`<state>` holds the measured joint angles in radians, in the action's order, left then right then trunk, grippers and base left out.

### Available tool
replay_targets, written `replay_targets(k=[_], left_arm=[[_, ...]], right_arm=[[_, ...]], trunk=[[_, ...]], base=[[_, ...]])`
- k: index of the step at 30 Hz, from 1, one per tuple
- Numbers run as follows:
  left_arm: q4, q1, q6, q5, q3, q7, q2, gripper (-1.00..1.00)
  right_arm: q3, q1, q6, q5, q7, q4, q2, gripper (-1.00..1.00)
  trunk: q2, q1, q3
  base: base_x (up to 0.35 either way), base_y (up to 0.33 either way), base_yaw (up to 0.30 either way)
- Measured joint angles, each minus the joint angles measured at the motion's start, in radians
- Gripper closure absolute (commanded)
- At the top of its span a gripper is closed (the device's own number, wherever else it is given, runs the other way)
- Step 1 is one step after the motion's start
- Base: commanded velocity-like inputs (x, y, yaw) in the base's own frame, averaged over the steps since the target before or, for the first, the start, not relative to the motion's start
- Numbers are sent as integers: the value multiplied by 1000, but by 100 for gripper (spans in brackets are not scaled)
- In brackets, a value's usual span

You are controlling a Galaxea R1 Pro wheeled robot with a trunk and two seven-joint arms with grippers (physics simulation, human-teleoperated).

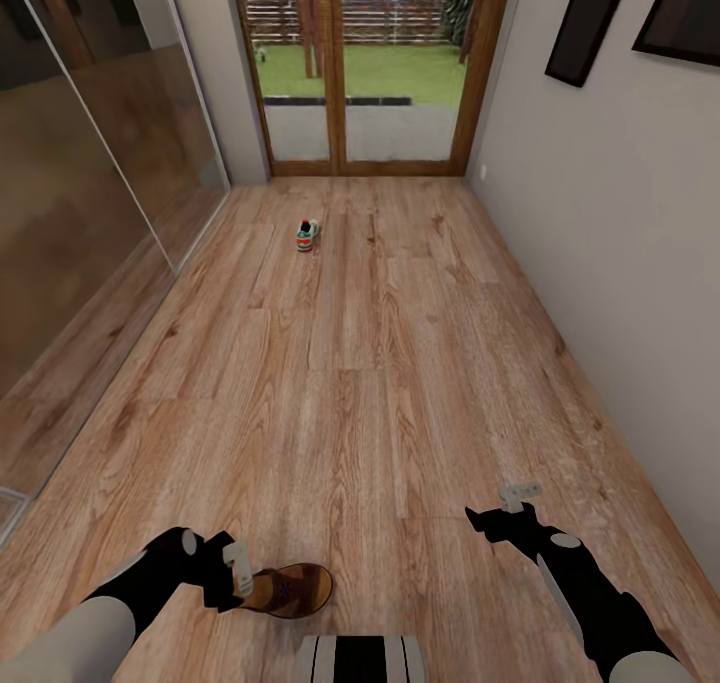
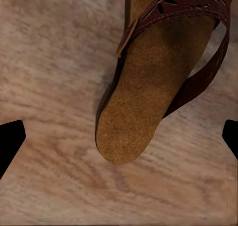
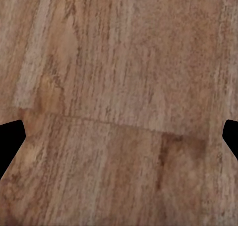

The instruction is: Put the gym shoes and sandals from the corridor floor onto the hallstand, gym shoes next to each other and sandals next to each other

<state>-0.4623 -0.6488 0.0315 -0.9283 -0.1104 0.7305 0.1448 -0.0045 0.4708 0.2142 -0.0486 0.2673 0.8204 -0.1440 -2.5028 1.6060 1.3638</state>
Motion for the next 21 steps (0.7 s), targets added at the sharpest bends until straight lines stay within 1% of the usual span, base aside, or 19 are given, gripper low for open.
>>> replay_targets(k=[6,9,14,21], left_arm=[[-13,-1,1,-64,2,1,-6,-100],[-36,-1,2,-87,4,4,-7,-100],[-67,0,3,-103,5,6,-9,-100],[-81,0,3,-109,4,7,-10,-100]], right_arm=[[0,0,0,0,0,0,0,-100],[0,0,0,0,0,0,0,-100],[0,0,0,0,0,0,0,-100],[0,0,0,0,0,0,0,-100]], trunk=[[0,0,0],[0,0,0],[0,0,0],[0,0,0]], base=[[0,0,0],[0,0,0],[0,0,0],[0,0,0]])
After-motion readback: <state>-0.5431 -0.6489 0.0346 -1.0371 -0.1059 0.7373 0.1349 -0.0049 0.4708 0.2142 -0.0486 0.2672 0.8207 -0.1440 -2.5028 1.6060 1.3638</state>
